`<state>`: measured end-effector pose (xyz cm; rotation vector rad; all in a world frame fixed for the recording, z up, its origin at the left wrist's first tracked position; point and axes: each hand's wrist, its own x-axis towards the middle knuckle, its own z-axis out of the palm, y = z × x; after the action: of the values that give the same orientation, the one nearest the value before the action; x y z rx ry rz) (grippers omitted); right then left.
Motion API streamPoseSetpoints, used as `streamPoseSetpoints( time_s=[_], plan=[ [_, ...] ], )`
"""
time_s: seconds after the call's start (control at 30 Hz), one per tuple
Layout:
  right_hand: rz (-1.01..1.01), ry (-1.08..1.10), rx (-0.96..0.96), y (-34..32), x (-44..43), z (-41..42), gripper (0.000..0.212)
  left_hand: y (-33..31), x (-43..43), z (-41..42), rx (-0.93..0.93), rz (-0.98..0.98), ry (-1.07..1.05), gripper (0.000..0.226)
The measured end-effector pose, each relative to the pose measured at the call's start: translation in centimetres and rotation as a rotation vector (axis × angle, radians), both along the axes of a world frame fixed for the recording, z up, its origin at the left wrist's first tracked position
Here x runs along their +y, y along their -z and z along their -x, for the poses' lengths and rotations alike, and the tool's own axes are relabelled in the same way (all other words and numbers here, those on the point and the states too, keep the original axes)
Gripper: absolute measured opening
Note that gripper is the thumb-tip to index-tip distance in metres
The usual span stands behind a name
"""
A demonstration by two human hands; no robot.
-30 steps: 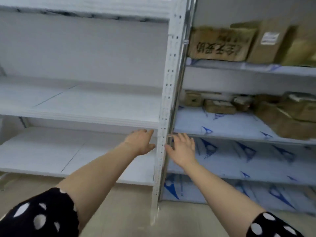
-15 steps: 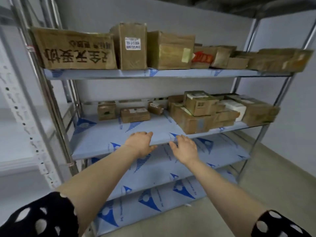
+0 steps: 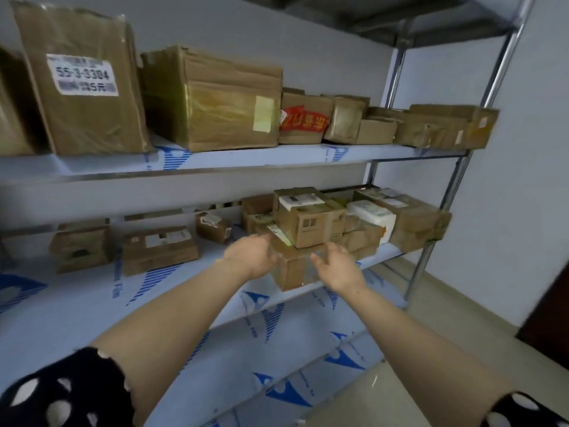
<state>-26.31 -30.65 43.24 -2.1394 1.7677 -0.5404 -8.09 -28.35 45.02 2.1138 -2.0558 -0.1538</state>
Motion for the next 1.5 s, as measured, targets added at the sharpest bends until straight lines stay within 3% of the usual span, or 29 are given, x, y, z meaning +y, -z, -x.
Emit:
streamPoseSetpoints(
  time_s=[0.37,0.53,0.83,1.1,1.23,1.37,1.5],
  plan=[
    [0.043,0.197,-0.131,-1.5,-15.2,-0.5,0.051,-0.4,-15.5,-0.1,0.379,-0.012,-0.067,0.049],
    [0.035,0.250,-0.282,-1.3,-19.3,0.5,0.063,0.0,-18.4,1.2,0.575,-0.021,-0.146,0.045],
    [-0.176,0.221,-0.435,-0.8,-23.2,1.7,0.068,0.7,-19.7,3.3,0.974,0.029,-0.310,0.037],
    [-0.263,0.110,-0.676,-1.3,-22.0,2.2,0.057,0.7,-17.6,4.3,1.105,0.144,-0.491,0.030],
    [-0.308,-0.002,-0.785,-0.9,-20.9,0.6,0.030,0.6,-14.9,3.3,1.094,0.227,-0.596,0.026],
    [-0.382,-0.135,-0.811,-0.2,-18.3,-1.8,0.054,0.8,-10.7,1.6,1.093,0.317,-0.712,0.025],
    [-0.450,-0.281,-0.767,1.1,-15.0,-4.9,0.061,1.5,-5.2,0.7,1.079,0.391,-0.839,0.025]
  ],
)
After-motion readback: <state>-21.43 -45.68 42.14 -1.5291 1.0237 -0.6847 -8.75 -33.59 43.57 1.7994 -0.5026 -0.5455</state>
